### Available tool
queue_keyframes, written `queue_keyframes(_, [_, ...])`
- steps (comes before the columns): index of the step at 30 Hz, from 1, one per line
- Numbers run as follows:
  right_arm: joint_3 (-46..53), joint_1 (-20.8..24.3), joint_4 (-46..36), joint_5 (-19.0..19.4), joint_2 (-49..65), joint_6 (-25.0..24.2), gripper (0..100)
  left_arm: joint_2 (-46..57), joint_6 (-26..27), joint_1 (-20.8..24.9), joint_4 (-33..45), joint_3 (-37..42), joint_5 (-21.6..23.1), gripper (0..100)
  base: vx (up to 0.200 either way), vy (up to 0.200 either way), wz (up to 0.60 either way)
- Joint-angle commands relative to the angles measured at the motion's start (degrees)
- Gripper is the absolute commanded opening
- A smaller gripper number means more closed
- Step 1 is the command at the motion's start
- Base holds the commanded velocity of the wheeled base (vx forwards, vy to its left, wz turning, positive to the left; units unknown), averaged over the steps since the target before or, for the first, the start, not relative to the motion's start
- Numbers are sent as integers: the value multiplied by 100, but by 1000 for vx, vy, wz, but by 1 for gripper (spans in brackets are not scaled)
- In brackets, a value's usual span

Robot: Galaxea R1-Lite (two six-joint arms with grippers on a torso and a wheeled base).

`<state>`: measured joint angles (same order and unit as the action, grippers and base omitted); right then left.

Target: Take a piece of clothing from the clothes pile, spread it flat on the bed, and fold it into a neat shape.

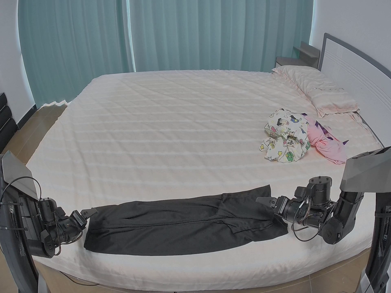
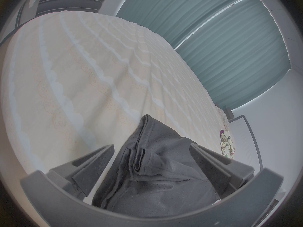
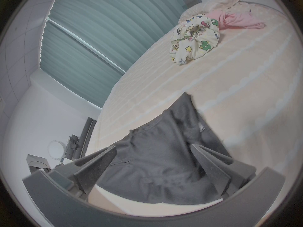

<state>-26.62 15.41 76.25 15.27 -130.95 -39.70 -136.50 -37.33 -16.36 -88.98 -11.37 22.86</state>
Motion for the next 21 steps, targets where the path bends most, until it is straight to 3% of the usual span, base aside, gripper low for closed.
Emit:
queue_keyframes(1, [-1, 463, -146, -209, 184, -609, 100, 0, 6, 10, -76, -5, -18, 100, 0, 0, 0])
queue_keyframes(5, [8, 788, -155, -833, 96, -1224, 100, -17, 6, 28, -76, -5, -115, 100, 0, 0, 0])
queue_keyframes(21, [-220, 744, -137, -1097, -581, -1162, 100, -26, 6, 36, -76, -40, -141, 100, 0, 0, 0])
